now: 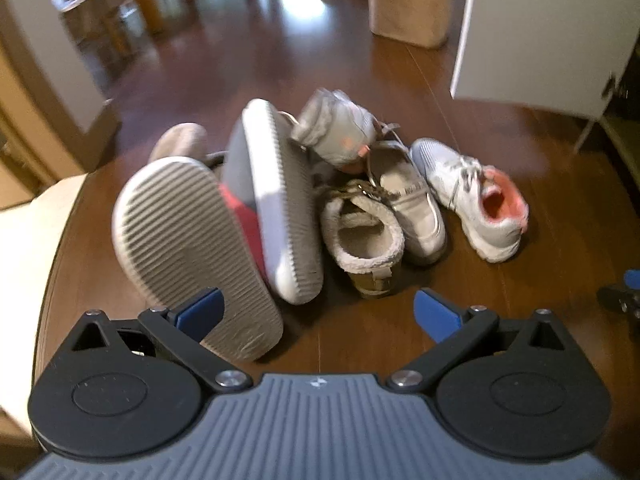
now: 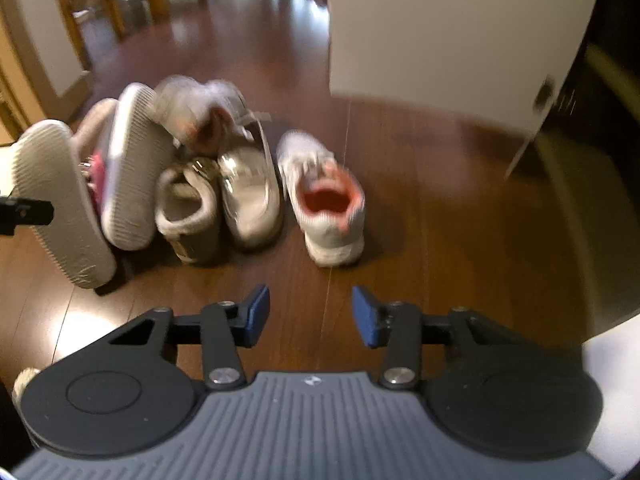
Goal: Organize scattered shoes
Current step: 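Grasp the white-and-pink mesh sneaker with the right gripper, then lift the sneaker with the right gripper and carry it toward the cabinet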
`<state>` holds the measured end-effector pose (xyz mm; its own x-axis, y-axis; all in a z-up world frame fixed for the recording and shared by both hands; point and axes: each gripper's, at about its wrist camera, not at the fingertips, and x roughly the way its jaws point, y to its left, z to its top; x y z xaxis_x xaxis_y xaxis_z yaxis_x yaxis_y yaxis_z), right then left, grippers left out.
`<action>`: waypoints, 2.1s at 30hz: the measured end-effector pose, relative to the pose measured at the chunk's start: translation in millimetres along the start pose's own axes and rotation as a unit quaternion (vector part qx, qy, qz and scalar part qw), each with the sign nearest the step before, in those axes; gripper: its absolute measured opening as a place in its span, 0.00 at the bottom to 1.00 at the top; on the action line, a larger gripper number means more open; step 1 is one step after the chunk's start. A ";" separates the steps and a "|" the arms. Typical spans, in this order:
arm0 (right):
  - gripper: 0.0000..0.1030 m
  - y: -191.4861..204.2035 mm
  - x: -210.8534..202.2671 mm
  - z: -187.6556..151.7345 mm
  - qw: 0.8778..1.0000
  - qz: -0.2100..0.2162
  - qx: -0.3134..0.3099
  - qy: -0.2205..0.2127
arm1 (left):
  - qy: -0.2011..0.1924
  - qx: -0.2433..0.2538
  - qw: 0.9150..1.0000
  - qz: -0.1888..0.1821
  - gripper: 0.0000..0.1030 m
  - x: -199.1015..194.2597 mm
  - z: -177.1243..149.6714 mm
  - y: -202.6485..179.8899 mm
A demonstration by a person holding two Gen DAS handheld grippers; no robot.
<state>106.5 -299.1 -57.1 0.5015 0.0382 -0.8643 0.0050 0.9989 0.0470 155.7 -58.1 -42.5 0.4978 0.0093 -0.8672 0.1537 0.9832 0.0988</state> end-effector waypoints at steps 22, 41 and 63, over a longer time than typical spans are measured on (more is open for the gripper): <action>0.18 -47.8 207.6 77.1 0.998 -0.048 0.002 0.048 | 0.053 0.021 0.998 0.028 0.99 89.3 10.5 -20.4; 0.44 -134.3 26.2 -67.9 0.988 -0.071 0.139 -0.012 | 0.056 0.105 0.993 0.000 0.99 70.3 -20.2 -66.1; 0.34 -94.2 123.6 -29.9 0.998 -0.046 0.034 0.021 | 0.066 0.093 0.993 0.014 0.99 78.4 -32.5 -51.0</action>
<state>142.2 -387.6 -183.3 0.4598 -0.0508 -0.8866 0.1080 0.9942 -0.0010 159.1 -101.5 -131.4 0.3904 0.0723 -0.9178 0.3028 0.9313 0.2022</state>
